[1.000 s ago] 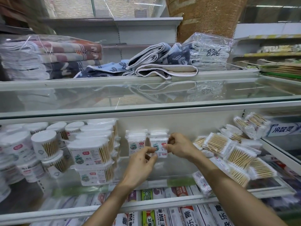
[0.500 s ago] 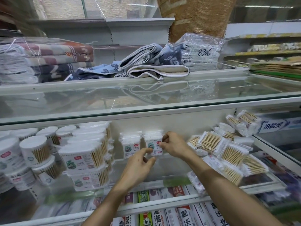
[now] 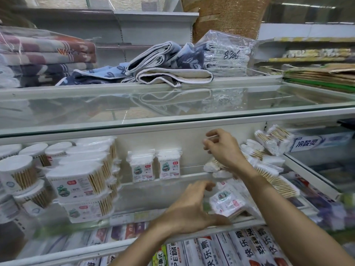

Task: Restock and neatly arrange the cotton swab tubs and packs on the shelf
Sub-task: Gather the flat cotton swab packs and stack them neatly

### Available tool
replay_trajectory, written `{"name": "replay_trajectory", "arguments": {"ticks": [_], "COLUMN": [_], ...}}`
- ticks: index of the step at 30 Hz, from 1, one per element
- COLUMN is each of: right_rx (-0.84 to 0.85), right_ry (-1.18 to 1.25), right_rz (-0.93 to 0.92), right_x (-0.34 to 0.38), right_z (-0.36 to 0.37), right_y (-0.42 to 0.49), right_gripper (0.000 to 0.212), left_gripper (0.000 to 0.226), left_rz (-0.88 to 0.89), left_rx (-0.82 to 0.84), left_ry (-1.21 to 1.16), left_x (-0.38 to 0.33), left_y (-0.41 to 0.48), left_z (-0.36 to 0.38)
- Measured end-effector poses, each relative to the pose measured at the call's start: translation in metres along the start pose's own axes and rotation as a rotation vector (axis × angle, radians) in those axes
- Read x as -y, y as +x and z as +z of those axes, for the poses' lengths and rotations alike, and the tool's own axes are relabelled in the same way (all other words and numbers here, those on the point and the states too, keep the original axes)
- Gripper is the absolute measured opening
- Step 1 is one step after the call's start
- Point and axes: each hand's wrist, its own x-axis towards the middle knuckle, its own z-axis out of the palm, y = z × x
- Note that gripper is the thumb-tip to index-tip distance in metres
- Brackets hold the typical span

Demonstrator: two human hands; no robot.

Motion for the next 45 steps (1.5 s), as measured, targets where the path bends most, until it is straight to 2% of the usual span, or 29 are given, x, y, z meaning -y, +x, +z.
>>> {"name": "replay_trajectory", "arguments": {"ticks": [6, 9, 11, 13, 15, 17, 19, 21, 23, 26, 28, 34, 37, 40, 42, 45], "right_rx": [-0.012, 0.013, 0.037, 0.109, 0.250, 0.396, 0.485, 0.490, 0.465, 0.504, 0.541, 0.553, 0.472, 0.430, 0.430, 0.458], "right_ry": [0.080, 0.142, 0.199, 0.259, 0.308, 0.362, 0.412, 0.462, 0.517, 0.617, 0.630, 0.603, 0.479, 0.392, 0.329, 0.253], "right_rz": [0.024, 0.041, 0.050, 0.063, 0.106, 0.132, 0.093, 0.057, 0.058, 0.088, 0.090, 0.059, -0.024, -0.056, -0.076, -0.120], "right_x": [-0.015, -0.013, -0.009, -0.001, 0.007, 0.014, 0.018, 0.021, 0.024, 0.024, 0.023, 0.027, 0.033, 0.037, 0.038, 0.042], "right_z": [-0.022, -0.026, -0.024, -0.020, -0.013, -0.001, 0.013, 0.025, 0.031, 0.034, 0.036, 0.044, 0.046, 0.057, 0.070, 0.093], "right_y": [-0.006, -0.012, -0.018, -0.026, -0.033, -0.037, -0.040, -0.040, -0.037, -0.033, -0.032, -0.033, -0.036, -0.038, -0.039, -0.043], "right_gripper": [0.017, 0.018, 0.020, 0.027, 0.037, 0.041, 0.036, 0.027, 0.021, 0.021, 0.021, 0.023, 0.020, 0.019, 0.019, 0.022], "left_gripper": [0.074, 0.076, 0.075, 0.070, 0.070, 0.069, 0.070, 0.072, 0.072, 0.054, 0.040, 0.024, 0.024, 0.015, 0.008, 0.009], "left_rz": [0.047, 0.043, 0.040, 0.029, 0.020, 0.009, -0.002, -0.015, -0.040, -0.113, -0.133, -0.116, -0.107, -0.007, -0.004, -0.049], "left_rx": [-0.047, -0.099, -0.236, -0.457, -0.674, -0.778, -0.788, -0.778, -0.786, -0.727, -0.661, -0.668, -0.768, -0.863, -0.800, -0.701], "left_ry": [0.003, -0.164, -0.221, -0.168, -0.117, -0.094, -0.090, -0.132, -0.302, -0.635, -0.699, -0.652, -0.489, -0.272, -0.168, -0.109], "left_x": [-0.003, 0.007, 0.016, 0.029, 0.040, 0.046, 0.049, 0.050, 0.052, 0.059, 0.063, 0.061, 0.058, 0.063, 0.068, 0.076], "left_y": [0.012, 0.014, 0.014, 0.015, 0.015, 0.013, 0.009, 0.005, 0.000, -0.010, -0.016, -0.025, -0.036, -0.050, -0.057, -0.061], "left_z": [0.021, 0.008, -0.004, -0.015, -0.027, -0.036, -0.040, -0.043, -0.045, -0.052, -0.056, -0.059, -0.055, -0.047, -0.044, -0.045]}}
